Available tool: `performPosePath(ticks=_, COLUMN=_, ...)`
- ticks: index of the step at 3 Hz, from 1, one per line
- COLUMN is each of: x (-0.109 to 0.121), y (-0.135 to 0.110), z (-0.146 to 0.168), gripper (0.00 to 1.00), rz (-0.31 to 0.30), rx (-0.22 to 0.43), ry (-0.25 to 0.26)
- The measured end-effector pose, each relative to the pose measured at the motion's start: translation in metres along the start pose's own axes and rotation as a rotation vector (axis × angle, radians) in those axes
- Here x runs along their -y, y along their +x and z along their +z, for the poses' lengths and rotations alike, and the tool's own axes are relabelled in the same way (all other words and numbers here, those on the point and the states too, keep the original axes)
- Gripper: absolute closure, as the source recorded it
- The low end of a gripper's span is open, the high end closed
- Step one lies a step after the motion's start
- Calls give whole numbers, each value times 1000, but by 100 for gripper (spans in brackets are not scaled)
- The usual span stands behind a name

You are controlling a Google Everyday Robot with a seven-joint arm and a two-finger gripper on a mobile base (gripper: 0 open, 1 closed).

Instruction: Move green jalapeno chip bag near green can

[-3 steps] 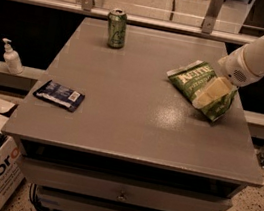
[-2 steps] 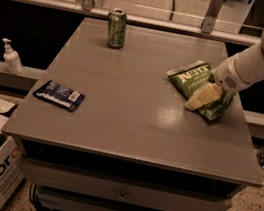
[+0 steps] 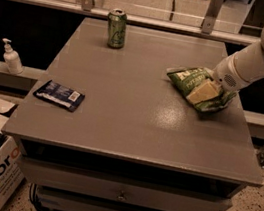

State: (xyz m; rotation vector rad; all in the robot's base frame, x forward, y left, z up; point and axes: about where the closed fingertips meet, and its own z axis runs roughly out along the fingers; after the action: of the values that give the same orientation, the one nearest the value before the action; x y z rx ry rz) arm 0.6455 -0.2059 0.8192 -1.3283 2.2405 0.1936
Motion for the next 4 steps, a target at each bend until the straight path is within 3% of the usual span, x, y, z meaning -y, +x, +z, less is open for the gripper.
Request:
performPosePath(ticks=1, x=1, y=-2, z=-4, gripper=92, rz=0, rx=0, ry=0)
performPosePath(ticks=2, x=1, y=-3, z=-4, gripper=100, rz=0, rx=0, ry=-1)
performPosePath(ticks=4, x=2, y=-4, z=-4, gripper=100, rz=17, rx=10, ry=-6)
